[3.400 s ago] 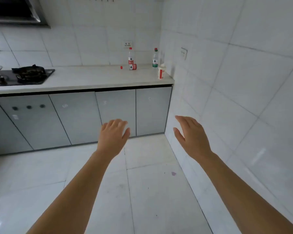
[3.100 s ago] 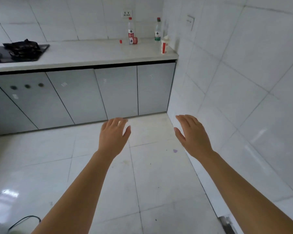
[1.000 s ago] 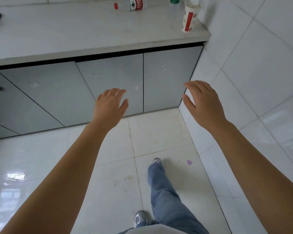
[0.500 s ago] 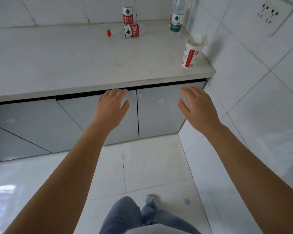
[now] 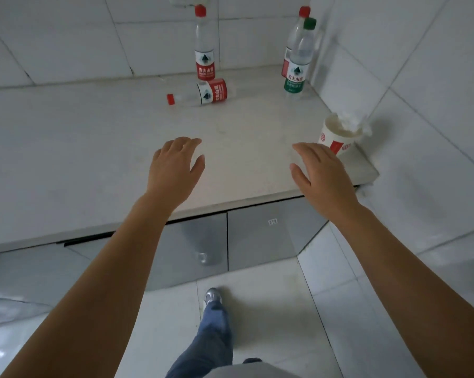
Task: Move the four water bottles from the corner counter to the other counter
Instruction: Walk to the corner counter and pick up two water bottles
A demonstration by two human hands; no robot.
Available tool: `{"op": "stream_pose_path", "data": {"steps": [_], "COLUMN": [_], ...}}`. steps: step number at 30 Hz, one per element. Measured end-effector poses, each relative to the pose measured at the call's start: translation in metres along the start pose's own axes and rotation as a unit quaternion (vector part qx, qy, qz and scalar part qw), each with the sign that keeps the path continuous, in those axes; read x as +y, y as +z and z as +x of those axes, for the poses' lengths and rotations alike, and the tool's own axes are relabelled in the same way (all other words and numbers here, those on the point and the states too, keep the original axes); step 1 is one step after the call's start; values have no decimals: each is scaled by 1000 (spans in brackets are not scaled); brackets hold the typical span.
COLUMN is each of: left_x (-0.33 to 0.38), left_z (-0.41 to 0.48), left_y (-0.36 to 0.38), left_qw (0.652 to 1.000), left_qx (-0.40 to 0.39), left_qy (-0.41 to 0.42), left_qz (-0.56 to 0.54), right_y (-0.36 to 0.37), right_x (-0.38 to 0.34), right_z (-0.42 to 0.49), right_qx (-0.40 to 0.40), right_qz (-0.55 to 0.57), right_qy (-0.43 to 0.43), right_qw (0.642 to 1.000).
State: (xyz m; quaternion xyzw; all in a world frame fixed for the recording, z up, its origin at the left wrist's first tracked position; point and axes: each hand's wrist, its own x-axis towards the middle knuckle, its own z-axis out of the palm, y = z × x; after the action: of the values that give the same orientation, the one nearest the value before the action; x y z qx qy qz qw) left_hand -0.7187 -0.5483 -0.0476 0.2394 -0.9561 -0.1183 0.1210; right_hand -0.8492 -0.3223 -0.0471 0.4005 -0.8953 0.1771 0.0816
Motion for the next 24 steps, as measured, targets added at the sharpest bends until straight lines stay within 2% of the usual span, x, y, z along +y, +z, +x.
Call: {"op": "stream_pose_path", "data": {"steps": [9, 15, 24], "left_x": [-41, -52, -60], "left_z": [137, 180, 229], "left_y": [-1, 7, 20], "left_qw": [1000, 998, 998], "left_qx": [-29, -57, -47], "left_qy": [8, 3, -22], "left_qz": [5, 8, 21], "right_y": [29, 39, 48], "right_x": [-1, 5, 26], "right_z": [125, 176, 233], "right_qx": [-2, -9, -34], "right_qz": [11, 16, 31], "right_qy": [44, 61, 61], "right_qw": [999, 998, 997]}}
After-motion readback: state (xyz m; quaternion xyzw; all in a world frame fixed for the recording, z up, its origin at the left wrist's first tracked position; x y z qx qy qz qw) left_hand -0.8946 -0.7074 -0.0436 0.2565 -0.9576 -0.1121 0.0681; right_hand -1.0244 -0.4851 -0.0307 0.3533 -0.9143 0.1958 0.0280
